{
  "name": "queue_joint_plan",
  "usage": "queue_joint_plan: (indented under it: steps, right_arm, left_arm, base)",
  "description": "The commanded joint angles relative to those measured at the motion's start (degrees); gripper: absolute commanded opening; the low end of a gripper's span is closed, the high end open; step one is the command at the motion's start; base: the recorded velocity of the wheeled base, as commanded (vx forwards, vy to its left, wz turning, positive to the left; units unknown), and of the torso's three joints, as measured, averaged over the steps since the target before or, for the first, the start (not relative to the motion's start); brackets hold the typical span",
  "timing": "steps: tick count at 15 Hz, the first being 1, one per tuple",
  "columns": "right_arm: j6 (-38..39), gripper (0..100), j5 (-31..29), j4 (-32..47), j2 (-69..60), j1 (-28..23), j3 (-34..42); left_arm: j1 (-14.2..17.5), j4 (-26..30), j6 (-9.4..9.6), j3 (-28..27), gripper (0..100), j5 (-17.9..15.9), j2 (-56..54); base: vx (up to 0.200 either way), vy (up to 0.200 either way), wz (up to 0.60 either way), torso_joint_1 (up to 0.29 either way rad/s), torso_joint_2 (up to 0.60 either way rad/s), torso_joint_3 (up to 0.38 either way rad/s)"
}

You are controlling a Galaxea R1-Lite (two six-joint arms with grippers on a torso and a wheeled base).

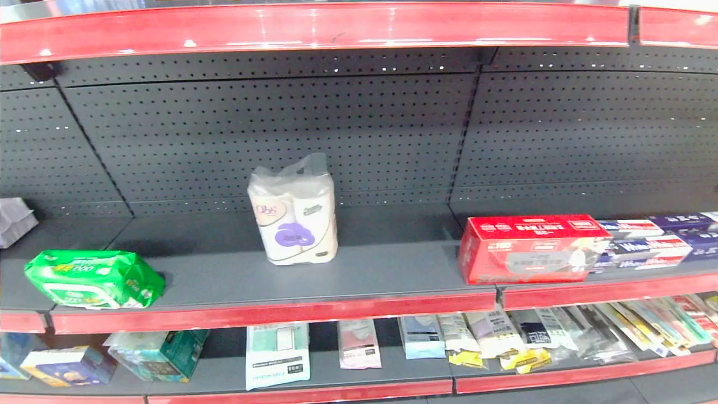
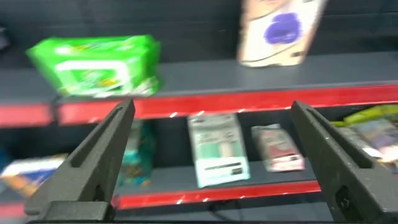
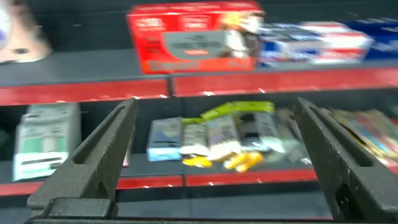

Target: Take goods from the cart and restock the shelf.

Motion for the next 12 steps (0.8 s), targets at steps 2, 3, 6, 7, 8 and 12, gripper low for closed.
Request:
queue_joint_plan:
  steps: [2,3,6,7,8,12]
  right_arm:
    - [0.0,100,0.0,0.0,0.1,0.0,0.0]
    - [0.0,100,0.0,0.0,0.1,0.0,0.0]
    - [0.0,100,0.0,0.0,0.1,0.1,0.0]
    - [0.0,100,0.0,0.0,0.1,0.1,0.0]
    - [0.0,100,0.0,0.0,0.1,0.1,0.0]
    - [0.0,100,0.0,0.0,0.1,0.0,0.0]
  left_arm:
    - [0.0,0.0,-0.01,0.0,100,0.0,0.1]
    - [0.0,0.0,-0.01,0.0,100,0.0,0.1]
    - [0.0,0.0,-0.01,0.0,100,0.0,0.1]
    - [0.0,0.0,-0.01,0.0,100,0.0,0.1]
    - [0.0,0.0,-0.01,0.0,100,0.0,0.1]
    - [0.0,0.0,-0.01,0.0,100,0.0,0.1]
  base:
    - [0.000,0.000,-0.60,0.002,-0.01,0.005]
    - [0.000,0.000,-0.60,0.007,0.00,0.007]
    - [0.000,0.000,-0.60,0.001,0.00,0.001]
    - [0.000,0.000,-0.60,0.007,0.00,-0.002]
    - [0.000,0.000,-0.60,0.002,0.01,0.002]
    - [0.000,0.000,-0.60,0.002,0.00,0.000]
